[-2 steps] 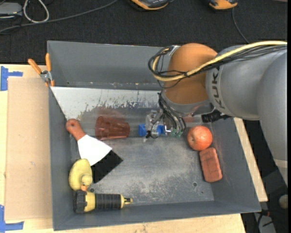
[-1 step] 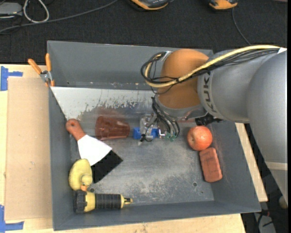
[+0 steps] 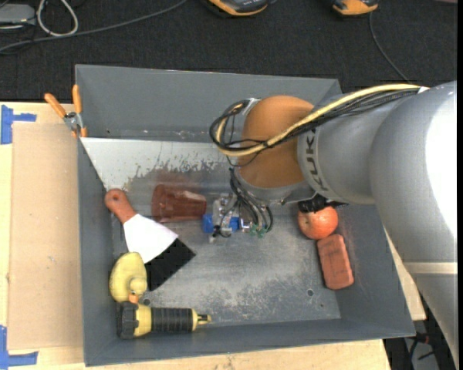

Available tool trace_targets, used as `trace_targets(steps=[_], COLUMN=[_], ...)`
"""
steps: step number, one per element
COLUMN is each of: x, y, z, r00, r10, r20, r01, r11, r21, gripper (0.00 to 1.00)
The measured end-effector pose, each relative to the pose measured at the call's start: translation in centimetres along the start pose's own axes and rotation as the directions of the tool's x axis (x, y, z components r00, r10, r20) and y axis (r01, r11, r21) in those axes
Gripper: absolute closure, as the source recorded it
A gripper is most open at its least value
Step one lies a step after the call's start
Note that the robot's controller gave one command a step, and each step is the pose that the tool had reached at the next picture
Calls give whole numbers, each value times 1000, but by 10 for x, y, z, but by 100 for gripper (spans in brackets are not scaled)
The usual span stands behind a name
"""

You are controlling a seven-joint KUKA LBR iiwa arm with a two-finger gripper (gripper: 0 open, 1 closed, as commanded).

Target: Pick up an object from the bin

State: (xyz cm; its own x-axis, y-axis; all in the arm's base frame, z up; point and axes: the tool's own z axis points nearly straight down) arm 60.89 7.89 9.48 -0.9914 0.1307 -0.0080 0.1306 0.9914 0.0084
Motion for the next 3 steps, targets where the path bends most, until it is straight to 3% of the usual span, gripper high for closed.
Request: trace_targets(steps=[1,3], x=[-5,-5], y=[-8,-8], z=[20,20], r00=[998,998], r10=[63,63], r20=[14,15], r01=[-63,-63], r11=[998,998], r21=[-5,-5], gripper=[100,100])
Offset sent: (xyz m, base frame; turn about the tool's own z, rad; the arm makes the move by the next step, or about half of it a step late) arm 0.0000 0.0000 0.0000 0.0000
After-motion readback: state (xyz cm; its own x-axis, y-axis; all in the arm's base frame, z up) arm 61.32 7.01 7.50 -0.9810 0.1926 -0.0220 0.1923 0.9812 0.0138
